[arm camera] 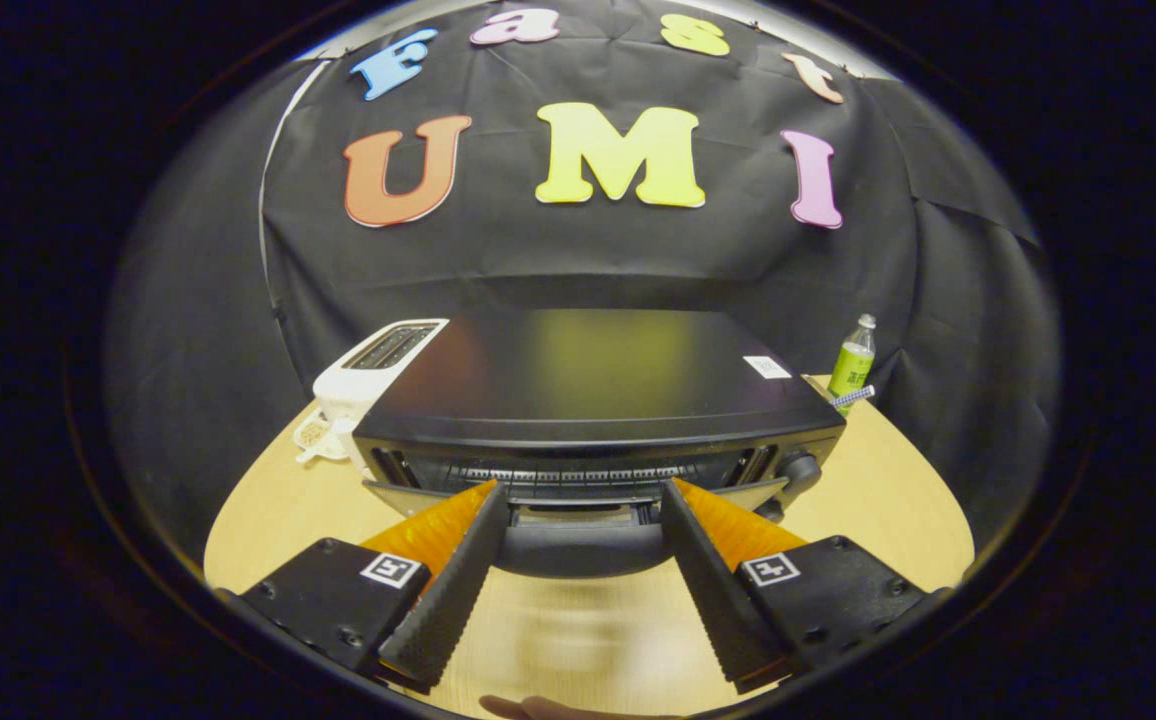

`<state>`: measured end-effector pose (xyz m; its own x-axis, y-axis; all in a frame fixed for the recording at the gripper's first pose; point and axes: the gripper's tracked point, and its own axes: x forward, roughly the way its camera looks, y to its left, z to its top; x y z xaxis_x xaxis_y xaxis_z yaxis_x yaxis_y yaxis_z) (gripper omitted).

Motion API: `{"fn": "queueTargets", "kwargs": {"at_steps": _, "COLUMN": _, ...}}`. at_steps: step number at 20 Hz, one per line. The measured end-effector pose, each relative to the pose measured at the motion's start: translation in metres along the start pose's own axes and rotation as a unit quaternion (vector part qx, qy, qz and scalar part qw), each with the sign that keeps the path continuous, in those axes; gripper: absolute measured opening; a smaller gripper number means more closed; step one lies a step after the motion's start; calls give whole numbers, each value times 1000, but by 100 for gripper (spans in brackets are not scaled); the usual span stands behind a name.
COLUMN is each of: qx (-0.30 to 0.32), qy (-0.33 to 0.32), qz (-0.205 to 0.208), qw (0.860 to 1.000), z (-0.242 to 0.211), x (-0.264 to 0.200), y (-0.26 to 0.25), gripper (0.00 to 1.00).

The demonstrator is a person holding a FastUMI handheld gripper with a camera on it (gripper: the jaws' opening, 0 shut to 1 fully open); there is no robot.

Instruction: Open the toaster oven, put the food inside, and close the toaster oven door.

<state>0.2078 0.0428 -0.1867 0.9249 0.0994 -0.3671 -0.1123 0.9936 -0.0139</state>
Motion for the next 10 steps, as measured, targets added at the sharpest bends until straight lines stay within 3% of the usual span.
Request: {"fn": "queueTargets", "kwargs": {"at_steps": 10, "qx": 7, "qy": -35, "qz": 9, "qw": 999, "z": -70, "x": -34, "y": -3, "gripper": 100}}
